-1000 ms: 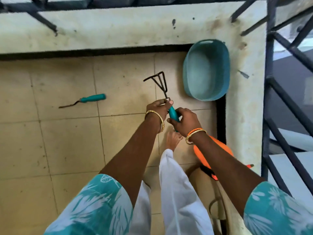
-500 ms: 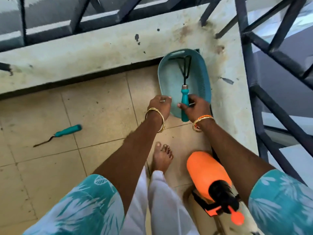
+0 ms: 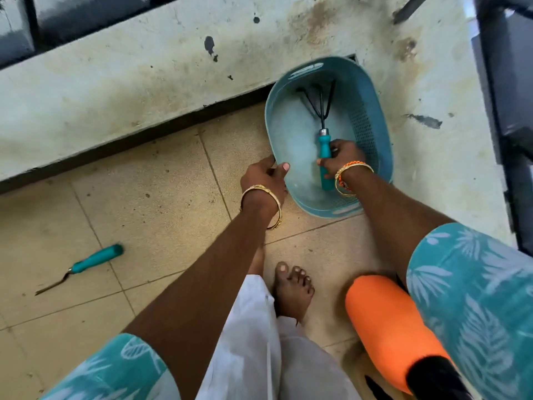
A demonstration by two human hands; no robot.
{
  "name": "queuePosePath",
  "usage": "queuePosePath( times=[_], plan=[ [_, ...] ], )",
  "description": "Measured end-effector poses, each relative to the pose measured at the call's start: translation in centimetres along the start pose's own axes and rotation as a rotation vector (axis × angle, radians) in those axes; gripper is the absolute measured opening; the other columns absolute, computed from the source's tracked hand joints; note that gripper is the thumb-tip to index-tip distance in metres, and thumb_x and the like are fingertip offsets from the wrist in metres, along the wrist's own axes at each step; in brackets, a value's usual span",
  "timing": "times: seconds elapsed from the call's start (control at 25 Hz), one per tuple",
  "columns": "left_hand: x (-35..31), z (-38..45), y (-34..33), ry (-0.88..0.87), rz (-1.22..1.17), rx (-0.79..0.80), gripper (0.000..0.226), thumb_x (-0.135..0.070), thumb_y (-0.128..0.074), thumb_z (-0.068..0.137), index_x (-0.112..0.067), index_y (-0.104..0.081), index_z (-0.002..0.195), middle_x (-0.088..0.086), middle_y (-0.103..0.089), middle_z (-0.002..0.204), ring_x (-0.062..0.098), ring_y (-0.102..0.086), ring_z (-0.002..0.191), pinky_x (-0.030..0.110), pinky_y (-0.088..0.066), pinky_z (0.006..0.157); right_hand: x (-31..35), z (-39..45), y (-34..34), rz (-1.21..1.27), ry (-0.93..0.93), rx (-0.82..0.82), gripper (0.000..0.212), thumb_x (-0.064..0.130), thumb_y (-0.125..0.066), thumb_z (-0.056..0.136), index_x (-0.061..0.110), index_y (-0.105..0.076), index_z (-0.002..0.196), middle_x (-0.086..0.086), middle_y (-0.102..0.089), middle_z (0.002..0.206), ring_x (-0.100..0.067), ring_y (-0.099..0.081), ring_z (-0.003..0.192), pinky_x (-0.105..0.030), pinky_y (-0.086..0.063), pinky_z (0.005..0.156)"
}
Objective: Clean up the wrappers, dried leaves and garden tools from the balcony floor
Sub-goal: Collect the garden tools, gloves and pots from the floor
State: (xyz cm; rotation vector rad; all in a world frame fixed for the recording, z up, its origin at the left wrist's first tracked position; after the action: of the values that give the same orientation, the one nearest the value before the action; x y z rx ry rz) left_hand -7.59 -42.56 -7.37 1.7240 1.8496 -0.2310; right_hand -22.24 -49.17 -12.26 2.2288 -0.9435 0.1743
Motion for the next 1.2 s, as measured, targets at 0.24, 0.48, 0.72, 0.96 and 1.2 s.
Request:
queuePosePath(
  times=[0.24, 0.48, 0.72, 0.96, 1.2],
  plan=[
    [-0.1, 0.0, 0.9, 0.046, -0.05, 0.004, 0.043, -0.016, -0.068, 0.088, -0.01, -0.058, 0.129, 0.01, -0.07, 0.096, 0.026, -0.068, 0.077, 0.04, -0.058, 0.08, 0.5, 0.1, -0.4, -0.103, -0.007, -0.15, 0.03, 0.012, -0.068, 0.082, 0.002, -0.064, 0.109, -0.018, -0.066, 0.11, -0.029, -0.062, 0.1, -0.03, -0.047, 0.087],
    [-2.3, -0.3, 2.5, 0.085, 0.098, 0.005, 0.049, -0.025, -0.065, 0.088, -0.018, -0.048, 0.133, 0.003, -0.066, 0.099, 0.025, -0.065, 0.095, 0.04, -0.055, 0.086, 1.9, -3.4, 2.3, -0.14, 0.082, -0.284, 0.022, -0.002, -0.053, 0.084, 0.003, -0.063, 0.103, -0.019, -0.064, 0.107, -0.031, -0.06, 0.101, -0.028, -0.046, 0.082],
    [-0.8, -6.4, 8.2, -0.1, 0.763, -0.072, 0.047, -0.023, -0.049, 0.094, -0.009, -0.039, 0.138, 0.015, -0.044, 0.138, 0.033, -0.038, 0.128, 0.042, -0.039, 0.1, 4.5, -12.1, 2.2, -0.374, 0.51, -0.335, 0.027, 0.002, -0.052, 0.083, 0.001, -0.059, 0.108, -0.021, -0.053, 0.113, -0.035, -0.049, 0.106, -0.042, -0.046, 0.085],
    [5.1, -13.7, 15.5, -0.033, 0.781, -0.18, 0.047, -0.025, -0.044, 0.096, -0.009, -0.036, 0.14, 0.012, -0.037, 0.143, 0.031, -0.036, 0.128, 0.042, -0.036, 0.098, 8.9, -21.6, -3.2, -0.573, 0.859, -0.123, 0.033, 0.001, -0.056, 0.071, -0.001, -0.06, 0.104, -0.022, -0.055, 0.106, -0.039, -0.053, 0.095, -0.044, -0.05, 0.076],
    [15.7, -17.7, 22.4, 0.229, 0.522, -0.318, 0.048, -0.024, -0.045, 0.095, -0.008, -0.038, 0.139, 0.014, -0.042, 0.139, 0.032, -0.04, 0.126, 0.042, -0.037, 0.097, 10.2, -26.8, -13.7, -0.742, 0.963, 0.144, 0.047, -0.015, -0.049, 0.07, -0.001, -0.059, 0.114, -0.019, -0.055, 0.116, -0.038, -0.049, 0.104, -0.044, -0.05, 0.075]
  ],
)
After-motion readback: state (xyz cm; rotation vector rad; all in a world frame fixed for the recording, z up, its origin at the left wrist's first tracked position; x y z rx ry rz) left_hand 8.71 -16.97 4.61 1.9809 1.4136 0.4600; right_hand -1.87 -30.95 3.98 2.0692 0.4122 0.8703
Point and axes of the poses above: each hand's wrist, its own z-axis towards the middle knuckle, its own y-axis out of the back of the hand, x = y × z, the point moved 1 cm from there along z, towards the middle knuckle
